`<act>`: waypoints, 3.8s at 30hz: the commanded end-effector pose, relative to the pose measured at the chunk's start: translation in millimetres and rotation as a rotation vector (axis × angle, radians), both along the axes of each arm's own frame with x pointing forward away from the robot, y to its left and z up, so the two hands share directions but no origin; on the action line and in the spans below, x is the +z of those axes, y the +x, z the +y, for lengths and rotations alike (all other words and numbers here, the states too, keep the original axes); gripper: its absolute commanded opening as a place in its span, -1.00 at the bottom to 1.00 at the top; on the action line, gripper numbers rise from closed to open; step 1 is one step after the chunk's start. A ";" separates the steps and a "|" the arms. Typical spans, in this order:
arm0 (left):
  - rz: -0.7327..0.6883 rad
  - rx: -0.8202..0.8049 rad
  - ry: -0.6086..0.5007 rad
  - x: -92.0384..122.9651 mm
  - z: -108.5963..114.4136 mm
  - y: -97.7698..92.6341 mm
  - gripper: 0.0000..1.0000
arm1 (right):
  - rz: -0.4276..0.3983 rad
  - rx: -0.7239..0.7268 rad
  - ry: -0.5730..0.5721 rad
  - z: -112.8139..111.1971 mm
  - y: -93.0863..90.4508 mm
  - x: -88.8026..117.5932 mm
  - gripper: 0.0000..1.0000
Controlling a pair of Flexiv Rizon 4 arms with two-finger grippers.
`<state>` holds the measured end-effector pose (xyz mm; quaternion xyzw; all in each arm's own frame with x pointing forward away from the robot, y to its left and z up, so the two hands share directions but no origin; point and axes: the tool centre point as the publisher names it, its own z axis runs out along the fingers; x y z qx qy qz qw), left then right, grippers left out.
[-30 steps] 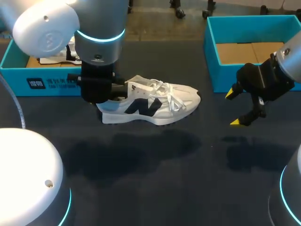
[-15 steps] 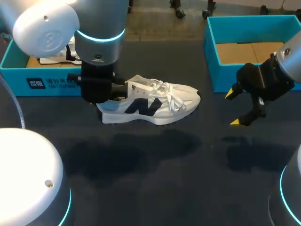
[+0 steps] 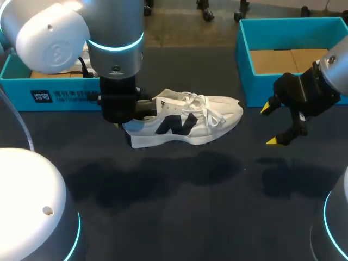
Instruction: Take the shoe out of the shoebox, open the shoe tongue, remove and reinsert the insole, then place the shoe into the shoebox
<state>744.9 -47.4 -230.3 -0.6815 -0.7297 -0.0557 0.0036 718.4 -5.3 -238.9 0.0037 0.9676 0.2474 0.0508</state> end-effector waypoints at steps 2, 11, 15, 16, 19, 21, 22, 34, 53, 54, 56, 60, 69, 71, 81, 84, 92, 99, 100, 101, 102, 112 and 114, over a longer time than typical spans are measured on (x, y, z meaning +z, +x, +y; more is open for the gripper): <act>0.004 -0.014 -0.024 -18.1 -4.6 -6.1 -1.00 | -0.001 -0.001 -0.001 0.3 -0.9 -0.5 1.00; 0.029 -0.065 -0.006 -61.9 -19.5 -22.4 -1.00 | -0.001 -0.001 -0.001 0.3 -0.9 -0.5 1.00; 0.049 -0.065 -0.006 -86.3 -22.9 -26.2 -1.00 | -0.001 -0.001 -0.001 0.3 -0.9 -0.5 1.00; 0.053 -0.063 -0.007 -90.9 -23.3 -27.2 -1.00 | -0.001 -0.001 -0.001 0.3 -0.9 -0.5 1.00; 0.064 -0.047 -0.003 -103.8 -23.6 -27.2 -1.00 | -0.001 -0.001 -0.001 0.3 -0.9 -0.5 1.00; 0.069 -0.046 -0.003 -109.5 -23.7 -27.0 -1.00 | -0.001 -0.001 -0.001 0.3 -0.9 -0.5 1.00; 0.067 -0.047 -0.001 -113.3 -23.9 -27.3 -1.00 | -0.001 -0.001 -0.001 0.3 -0.9 -0.5 1.00; 0.073 -0.040 0.052 -135.0 -16.8 -22.7 -1.00 | -0.001 -0.001 -0.001 0.3 -0.9 -0.5 1.00; 0.070 -0.009 0.164 -156.0 2.1 -17.4 -1.00 | -0.001 -0.001 -0.001 0.3 -0.9 -0.5 1.00; 0.069 -0.016 0.168 -157.0 2.4 -17.0 -1.00 | -0.001 -0.001 -0.001 0.3 -0.9 -0.5 1.00; 0.067 -0.022 0.170 -158.5 3.2 -15.9 -1.00 | -0.001 -0.001 -0.001 0.3 -0.9 -0.5 1.00; 0.069 -0.011 0.167 -159.3 4.7 -11.8 -0.40 | -0.001 -0.001 -0.001 0.3 -0.9 -0.5 1.00; 0.097 0.035 0.050 -131.0 4.5 -10.3 1.00 | -0.001 -0.001 -0.001 0.3 -0.9 -0.5 1.00; 0.112 0.049 0.011 -121.5 3.9 -9.3 1.00 | -0.001 -0.001 -0.001 0.3 -0.9 -0.5 1.00; 0.159 0.098 -0.128 -82.4 -6.5 -9.4 1.00 | -0.001 -0.001 -0.001 0.3 -0.9 -0.5 1.00; 0.193 0.136 -0.185 -73.4 -6.6 -11.0 1.00 | -0.001 -0.001 -0.001 0.3 -0.9 -0.5 1.00; 0.256 0.349 -0.334 -61.8 5.1 -9.6 1.00 | -0.001 -0.001 -0.001 0.3 -0.9 -0.5 1.00; 0.338 0.535 -0.449 -62.9 19.0 -10.2 1.00 | -0.001 -0.001 -0.001 0.3 -0.9 -0.5 1.00; 0.340 0.564 -0.463 -62.7 21.5 -10.4 1.00 | -0.001 -0.001 -0.001 0.3 -0.9 -0.5 1.00; 0.354 0.589 -0.481 -62.8 24.4 -10.2 1.00 | -0.001 -0.001 -0.001 0.3 -0.9 -0.5 1.00; 0.361 0.617 -0.504 -62.7 27.8 -9.7 1.00 | -0.001 -0.001 -0.001 0.3 -0.9 -0.5 1.00; 0.452 0.847 -0.680 -75.9 56.7 -15.8 1.00 | -0.001 -0.001 -0.001 0.3 -0.9 -0.5 1.00; 0.460 0.888 -0.712 -78.2 59.8 -17.1 1.00 | -0.001 -0.001 -0.001 0.3 -0.9 -0.5 1.00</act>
